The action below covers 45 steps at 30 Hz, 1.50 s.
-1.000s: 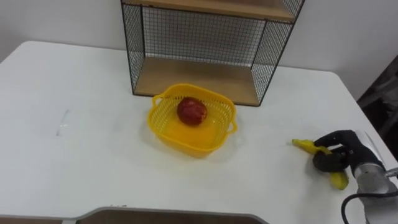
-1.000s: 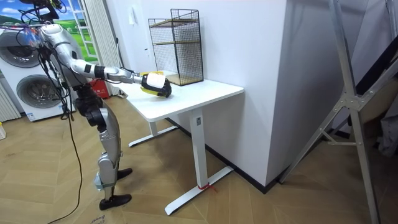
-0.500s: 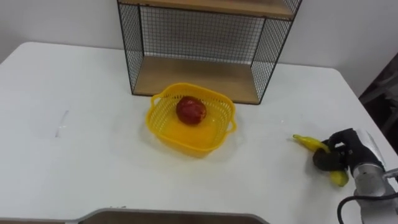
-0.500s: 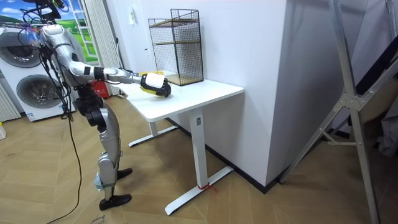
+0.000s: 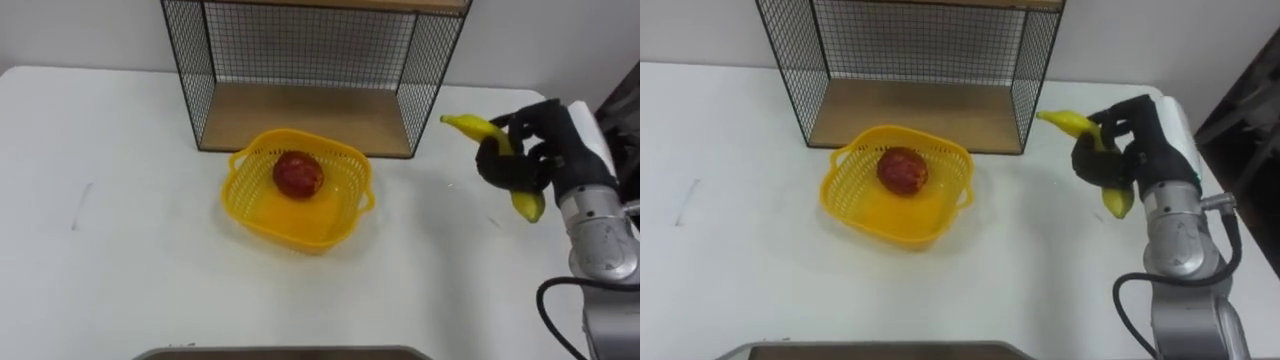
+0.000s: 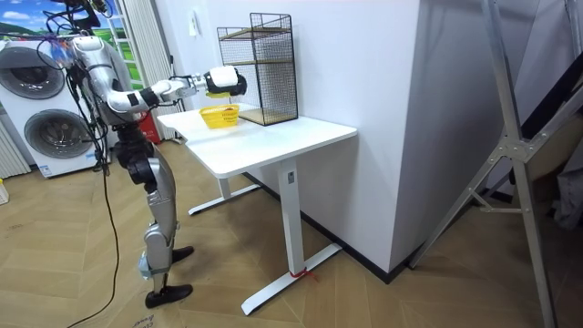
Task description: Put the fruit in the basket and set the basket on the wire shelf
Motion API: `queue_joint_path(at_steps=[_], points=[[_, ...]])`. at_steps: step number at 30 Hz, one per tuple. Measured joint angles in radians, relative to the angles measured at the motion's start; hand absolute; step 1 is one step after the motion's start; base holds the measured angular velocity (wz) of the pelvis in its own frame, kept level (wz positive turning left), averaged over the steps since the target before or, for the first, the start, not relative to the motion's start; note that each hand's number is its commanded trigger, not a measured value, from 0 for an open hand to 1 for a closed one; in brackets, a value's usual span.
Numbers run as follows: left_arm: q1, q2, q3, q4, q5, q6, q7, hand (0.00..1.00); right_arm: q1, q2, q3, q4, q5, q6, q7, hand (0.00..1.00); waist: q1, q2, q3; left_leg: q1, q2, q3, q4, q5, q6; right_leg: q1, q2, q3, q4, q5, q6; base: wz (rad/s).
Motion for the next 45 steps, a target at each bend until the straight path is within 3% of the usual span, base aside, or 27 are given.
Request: queue_joint_path(at_steps=[3, 7, 12, 14, 16, 19, 25, 37, 45], points=[[-0.003, -0.003, -0.002, 0.0, 0.0, -0.018, 0.0, 0.0, -0.003, 0.0, 0.012, -0.043, 0.008, -0.023, 0.001, 1.0, -0.001, 0.01, 0.0039, -0.001, 0.0, 0.0, -0.002, 0.0, 0.0, -0.001, 0.001, 0.005, -0.001, 0.0, 0.0, 0.0], [-0.006, -0.014, -0.002, 0.0, 0.001, -0.026, 0.0, 0.0, -0.005, 0.001, 0.056, -0.087, -0.017, -0.025, 0.008, 1.0, 0.002, 0.016, -0.0005, -0.001, 0.0, 0.001, -0.006, 0.001, -0.001, -0.004, 0.001, 0.004, -0.001, 0.0, 0.0, 0.0], [-0.022, -0.019, -0.002, 0.0, 0.0, -0.029, 0.0, 0.0, -0.018, 0.005, 0.12, -0.092, -0.046, -0.026, 0.052, 1.0, 0.009, -0.001, -0.0072, -0.011, 0.001, 0.004, -0.013, 0.004, 0.0, -0.015, 0.001, 0.004, 0.001, 0.0, 0.0, -0.01], [-0.031, -0.015, -0.019, 0.002, -0.007, -0.031, 0.0, 0.0, -0.02, 0.005, 0.142, -0.092, -0.047, -0.025, 0.066, 1.0, 0.028, -0.01, -0.0095, -0.008, 0.001, 0.008, -0.008, 0.004, 0.0, -0.013, 0.001, 0.004, 0.001, 0.0, 0.0, -0.02], [-0.037, -0.014, -0.024, 0.002, -0.006, -0.032, 0.0, 0.0, -0.023, 0.006, 0.163, -0.092, -0.054, -0.025, 0.08, 1.0, 0.041, -0.012, -0.0074, -0.007, 0.001, 0.006, -0.003, 0.004, 0.0, -0.011, 0.001, 0.001, 0.0, 0.0, 0.0, 0.02], [-0.043, -0.007, -0.042, 0.004, -0.006, -0.031, -0.002, 0.0, -0.043, 0.01, 0.193, -0.092, -0.082, -0.021, 0.107, 1.0, 0.053, -0.012, 0.0034, -0.01, 0.001, -0.002, -0.001, 0.004, 0.0, -0.01, 0.0, -0.013, 0.001, 0.0, 0.0, 0.07], [-0.056, -0.006, -0.046, 0.049, 0.0, -0.025, -0.02, 0.0, -0.084, 0.018, 0.222, -0.089, -0.109, -0.019, 0.122, 1.0, 0.071, -0.003, 0.0099, -0.022, 0.0, -0.011, -0.001, 0.004, 0.0, -0.015, 0.001, -0.016, 0.0, 0.0, 0.0, 0.04], [-0.094, -0.014, -0.08, 0.052, 0.021, -0.006, -0.046, 0.0, -0.12, 0.048, 0.269, 0.04, -0.125, 0.001, 0.182, 1.0, 0.126, -0.006, 0.0069, -0.028, -0.002, -0.021, -0.002, 0.006, -0.001, -0.019, 0.003, -0.013, 0.0, 0.0, 0.0, 0.02], [-0.107, -0.011, -0.091, 0.049, 0.021, -0.003, -0.066, 0.0, -0.226, 0.048, 0.314, 0.16, -0.117, 0.016, 0.175, 1.0, 0.139, -0.018, 0.0081, -0.026, -0.002, -0.025, -0.002, 0.006, -0.001, -0.018, 0.003, -0.014, 0.0, 0.0, 0.0, 0.01]])
